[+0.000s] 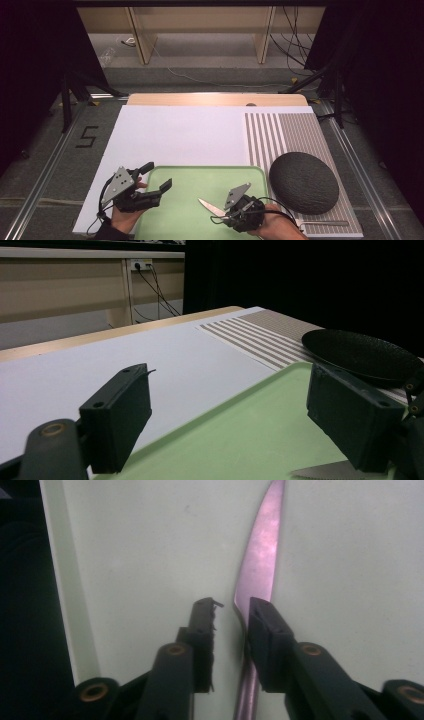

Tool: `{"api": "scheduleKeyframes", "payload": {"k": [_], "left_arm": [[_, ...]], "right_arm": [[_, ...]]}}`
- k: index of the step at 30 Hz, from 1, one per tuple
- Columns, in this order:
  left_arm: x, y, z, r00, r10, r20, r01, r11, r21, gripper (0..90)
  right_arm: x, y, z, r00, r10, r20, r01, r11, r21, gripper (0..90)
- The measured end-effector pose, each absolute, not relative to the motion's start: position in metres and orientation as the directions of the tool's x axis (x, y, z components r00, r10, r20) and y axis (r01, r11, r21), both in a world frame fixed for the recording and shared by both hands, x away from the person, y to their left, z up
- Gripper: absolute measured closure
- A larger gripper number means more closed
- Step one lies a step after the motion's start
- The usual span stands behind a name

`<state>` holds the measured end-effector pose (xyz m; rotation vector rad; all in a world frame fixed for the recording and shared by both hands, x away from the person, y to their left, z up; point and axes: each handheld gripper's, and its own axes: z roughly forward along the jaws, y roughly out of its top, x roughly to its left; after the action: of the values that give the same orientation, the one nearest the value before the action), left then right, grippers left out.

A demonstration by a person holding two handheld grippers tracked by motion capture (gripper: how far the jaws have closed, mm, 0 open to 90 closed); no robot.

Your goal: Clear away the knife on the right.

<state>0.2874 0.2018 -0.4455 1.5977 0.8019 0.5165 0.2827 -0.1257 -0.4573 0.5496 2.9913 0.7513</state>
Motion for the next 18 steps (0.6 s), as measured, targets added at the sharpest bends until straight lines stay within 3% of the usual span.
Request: {"api": "scheduleKeyframes", "payload": {"k": [6,18], "left_arm": [[0.2875,0.2018,-0.4456,0.662,0.742,-0.107,0.21,-0.046,0.977,17.5],[0.2875,0.2016,-0.4455,0.662,0.742,-0.107,0.21,-0.047,0.977,17.5]], "right_arm": [[0.2813,-0.1232,-0.461,-0.944,0.325,0.06,0.318,0.844,0.432,85.3],[0.2805,-0.1205,-0.4661,-0.946,0.324,0.019,0.303,0.863,0.404,90.0]]}}
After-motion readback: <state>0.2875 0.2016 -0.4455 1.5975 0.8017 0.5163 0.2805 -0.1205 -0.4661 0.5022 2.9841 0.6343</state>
